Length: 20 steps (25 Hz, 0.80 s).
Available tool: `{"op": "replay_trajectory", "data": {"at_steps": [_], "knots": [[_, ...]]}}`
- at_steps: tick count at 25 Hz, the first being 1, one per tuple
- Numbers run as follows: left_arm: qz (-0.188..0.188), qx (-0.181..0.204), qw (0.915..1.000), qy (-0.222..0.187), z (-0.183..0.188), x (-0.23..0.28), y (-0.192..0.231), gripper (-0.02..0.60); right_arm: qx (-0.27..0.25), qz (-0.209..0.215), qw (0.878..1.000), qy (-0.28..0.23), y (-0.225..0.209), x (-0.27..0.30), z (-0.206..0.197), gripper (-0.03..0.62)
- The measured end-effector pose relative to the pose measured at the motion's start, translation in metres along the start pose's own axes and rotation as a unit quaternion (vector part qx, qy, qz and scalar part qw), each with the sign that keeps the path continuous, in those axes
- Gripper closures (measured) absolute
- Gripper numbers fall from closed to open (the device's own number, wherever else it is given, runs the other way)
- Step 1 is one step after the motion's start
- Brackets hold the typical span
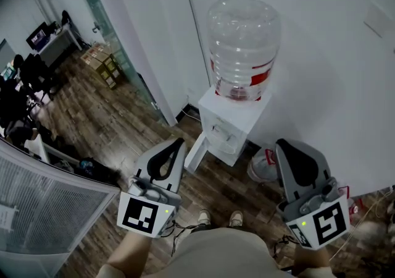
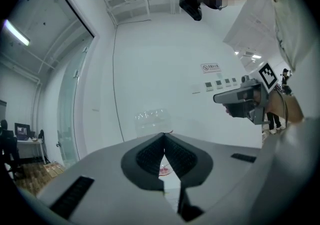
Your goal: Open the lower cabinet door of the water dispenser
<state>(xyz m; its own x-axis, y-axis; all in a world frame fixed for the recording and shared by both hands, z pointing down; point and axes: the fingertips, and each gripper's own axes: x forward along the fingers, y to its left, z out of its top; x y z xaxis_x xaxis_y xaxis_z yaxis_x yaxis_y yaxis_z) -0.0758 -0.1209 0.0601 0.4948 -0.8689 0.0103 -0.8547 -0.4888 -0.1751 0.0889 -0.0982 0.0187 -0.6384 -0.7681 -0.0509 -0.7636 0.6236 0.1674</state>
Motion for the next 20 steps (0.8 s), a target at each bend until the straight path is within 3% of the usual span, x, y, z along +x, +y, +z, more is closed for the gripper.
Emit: {"op": "replay_trajectory", "data": {"at_steps": [7,12,20], "knots": [[0.001,-0.002,1.0000,-0.001,0.002,0.002,-0.003,0.575,0.000,0.016,1.000,0.013,0.007,0.002,-0.009,0.589],[0.008,0.009,0.9999,0.000,0.007,0.003,-0.002,0.575,0.030,0.026,0.999,-0.001,0.004,0.000,-0.006,0.588],[0.015,0.025,0.9996,0.000,0.012,0.005,-0.001,0.575,0.035,0.020,0.999,-0.004,-0.004,-0.004,-0.008,0.588]]}}
